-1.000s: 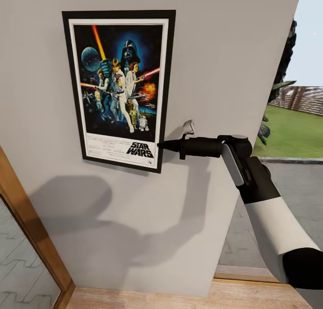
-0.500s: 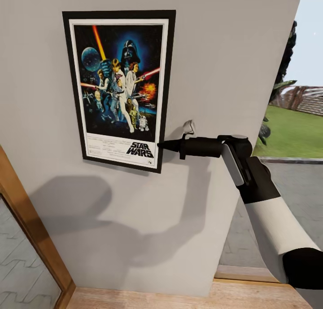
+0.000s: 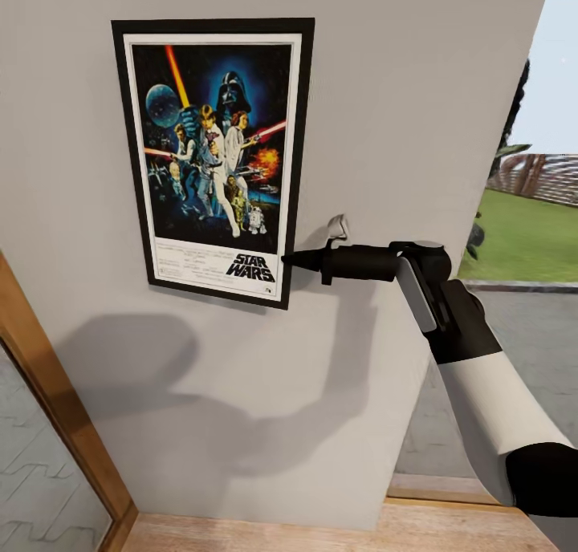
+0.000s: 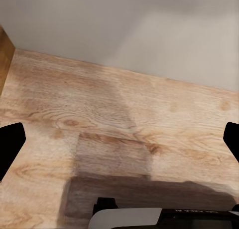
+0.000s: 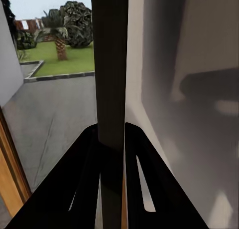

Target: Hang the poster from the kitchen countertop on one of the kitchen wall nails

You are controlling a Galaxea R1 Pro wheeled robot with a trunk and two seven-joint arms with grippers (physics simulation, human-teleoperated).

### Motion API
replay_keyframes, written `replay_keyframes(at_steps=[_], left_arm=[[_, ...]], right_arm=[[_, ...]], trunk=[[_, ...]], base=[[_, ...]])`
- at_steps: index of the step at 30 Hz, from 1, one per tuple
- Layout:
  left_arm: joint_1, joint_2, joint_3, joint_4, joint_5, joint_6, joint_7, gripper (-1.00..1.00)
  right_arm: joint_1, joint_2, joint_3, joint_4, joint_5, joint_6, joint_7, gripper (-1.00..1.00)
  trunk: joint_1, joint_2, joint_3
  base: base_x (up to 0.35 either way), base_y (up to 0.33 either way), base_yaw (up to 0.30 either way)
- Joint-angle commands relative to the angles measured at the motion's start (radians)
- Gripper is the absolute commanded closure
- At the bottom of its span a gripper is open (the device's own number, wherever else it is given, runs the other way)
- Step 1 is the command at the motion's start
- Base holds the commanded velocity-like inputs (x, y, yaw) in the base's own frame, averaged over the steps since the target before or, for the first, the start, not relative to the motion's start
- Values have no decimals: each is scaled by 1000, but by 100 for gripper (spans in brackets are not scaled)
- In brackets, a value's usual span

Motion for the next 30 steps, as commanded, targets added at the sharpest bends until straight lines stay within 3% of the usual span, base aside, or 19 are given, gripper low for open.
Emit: replay_keyframes(at_steps=[1,30], left_arm=[[0,0,2,0,0,-1,-5,-100],[0,1,2,0,0,-1,-6,-100]], right_arm=[[-1,0,1,0,-8,8,-1,100],[3,-1,1,0,-8,8,-1,100]], trunk=[[1,-2,-2],[1,-2,-2]], base=[[0,72,0],[0,24,0]])
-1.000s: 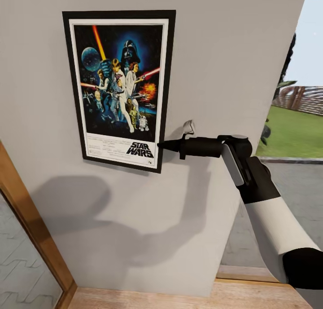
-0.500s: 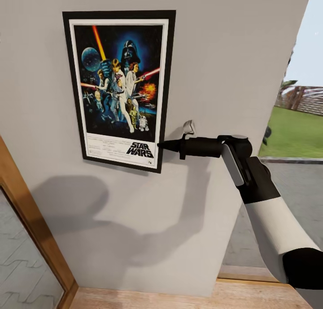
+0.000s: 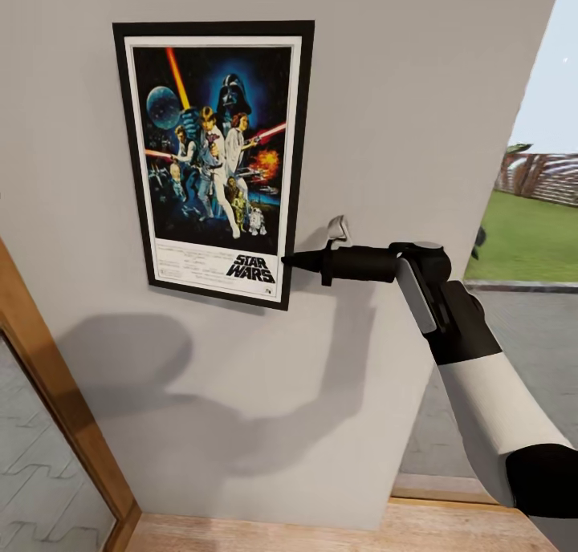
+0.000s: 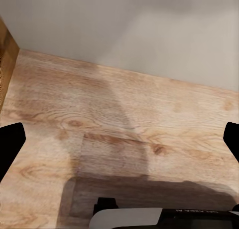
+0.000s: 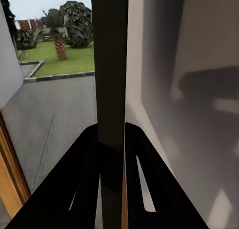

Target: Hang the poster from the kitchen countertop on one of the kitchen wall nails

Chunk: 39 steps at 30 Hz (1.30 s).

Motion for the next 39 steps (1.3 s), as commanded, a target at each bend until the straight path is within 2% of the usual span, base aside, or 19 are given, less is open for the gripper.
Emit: replay_keyframes(at_steps=[1,39], left_arm=[[0,0,2,-1,0,-1,-5,-100],[0,0,19,-1,-1,-1,-5,-100]], right_arm=[[-1,-1,1,0,-8,8,-1,100],[2,-1,1,0,-8,8,-1,100]], trunk=[[1,-2,-2],[1,-2,-2]], base=[[0,89,0],[0,57,0]])
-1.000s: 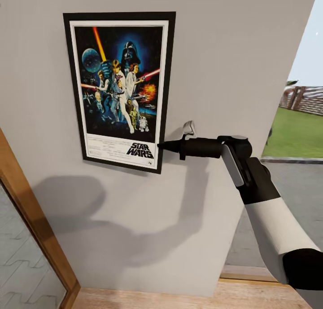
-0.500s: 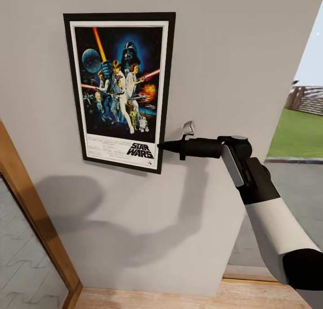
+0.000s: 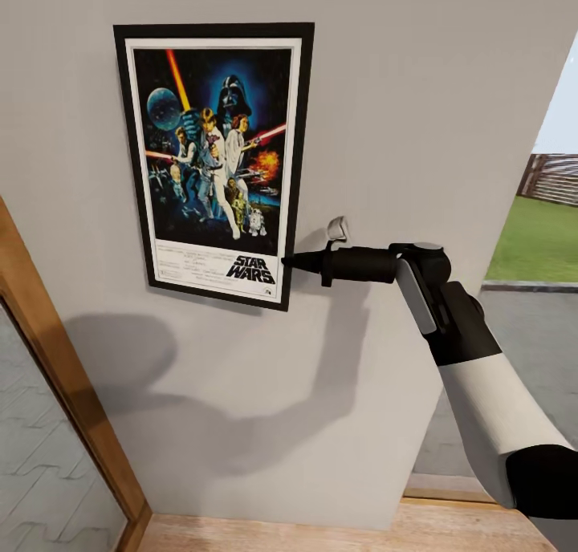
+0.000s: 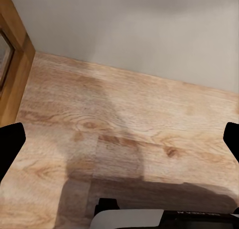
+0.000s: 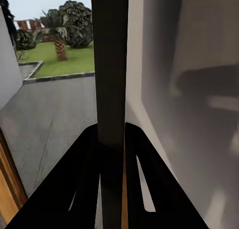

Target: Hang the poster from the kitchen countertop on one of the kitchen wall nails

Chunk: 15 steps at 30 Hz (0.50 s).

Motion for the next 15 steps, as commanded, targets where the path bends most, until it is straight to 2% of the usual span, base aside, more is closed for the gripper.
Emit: replay_keyframes(at_steps=[1,15], left_arm=[[0,0,3,-1,0,-1,-5,-100],[0,0,4,-1,0,-2,-5,-100]], right_arm=[[-1,-1,1,0,-8,8,-1,100],[2,-1,1,2,-8,8,-1,100]], trunk=[[1,-2,-2],[1,-2,-2]], base=[[0,1,0],[0,0,0]])
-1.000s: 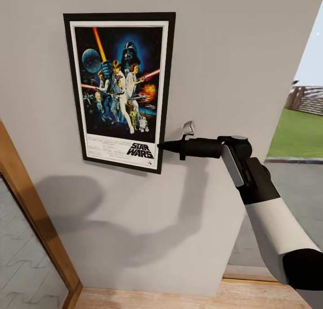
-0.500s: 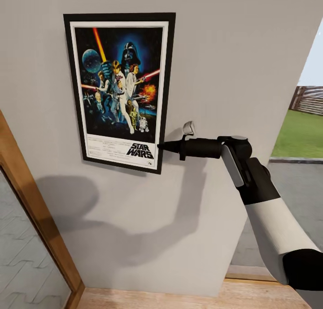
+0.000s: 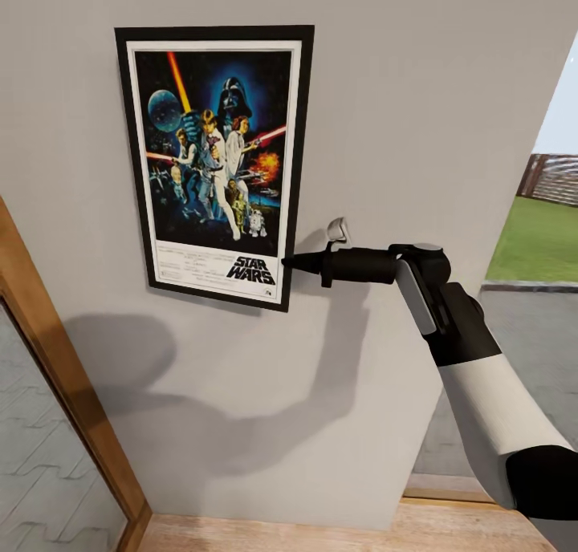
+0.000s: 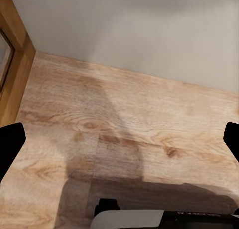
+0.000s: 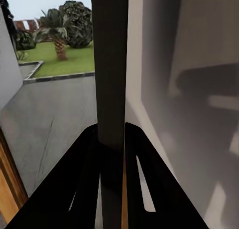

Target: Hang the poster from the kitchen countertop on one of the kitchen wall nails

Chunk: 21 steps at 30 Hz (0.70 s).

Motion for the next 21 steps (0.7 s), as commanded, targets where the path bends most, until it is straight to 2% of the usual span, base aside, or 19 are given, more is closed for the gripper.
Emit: replay_keyframes(at_steps=[1,21], left_arm=[[0,0,2,-1,0,-1,-5,-100],[0,0,3,-1,0,-1,-5,-100]], right_arm=[[-1,-1,1,0,-8,8,-1,100],[-1,-2,0,2,-7,8,-1,100]], trunk=[[1,-2,-2],[1,-2,-2]], base=[[0,0,0],[15,0,0]])
